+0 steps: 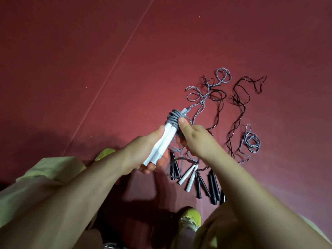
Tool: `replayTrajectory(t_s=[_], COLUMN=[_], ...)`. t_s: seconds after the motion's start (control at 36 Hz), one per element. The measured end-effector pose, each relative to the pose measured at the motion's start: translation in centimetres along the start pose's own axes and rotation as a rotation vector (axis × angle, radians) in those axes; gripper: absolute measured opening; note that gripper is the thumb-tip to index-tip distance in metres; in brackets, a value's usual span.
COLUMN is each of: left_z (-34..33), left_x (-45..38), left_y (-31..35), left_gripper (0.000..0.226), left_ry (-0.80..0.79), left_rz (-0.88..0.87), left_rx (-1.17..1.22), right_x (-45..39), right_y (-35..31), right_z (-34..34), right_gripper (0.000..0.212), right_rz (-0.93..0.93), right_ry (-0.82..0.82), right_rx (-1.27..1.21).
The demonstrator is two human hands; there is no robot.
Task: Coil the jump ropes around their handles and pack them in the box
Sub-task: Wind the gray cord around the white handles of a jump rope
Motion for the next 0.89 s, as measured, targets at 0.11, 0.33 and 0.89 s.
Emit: replayTrajectory(t_s=[0.11,0.33,0.89], left_z=[0.7,2.7,-1.5], left_x=[0.1,0.7,1.5], left_y=[0.5,1.9,0.7], left_gripper=[0.063,0.057,0.069], left_ry=[0.101,0.431,-0.389], left_rz=[-0.067,-0.235,0.045], left_rx=[-0.040,-0.534,0.305], right_x=[-0.2,0.0,0.7], right_y=[0.1,0.5,-1.5], right_z=[0.1,-1.0,-0.3], right_gripper=[0.061,0.067,0.027], right_rz=[-0.022,-0.035,0.180], right_ry=[0.034,-0.085,-0.163], right_rx=[0.071,-0.173,-0.881])
Point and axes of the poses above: each hand's wrist, its own x-axis away from the middle knuckle, its own z-axis out of the back of the hand, y = z × x, the point moved 6 cm from there along -x, towards the middle knuckle, and after that the axes turned 11 degrees about x, right-handed, at the moved point
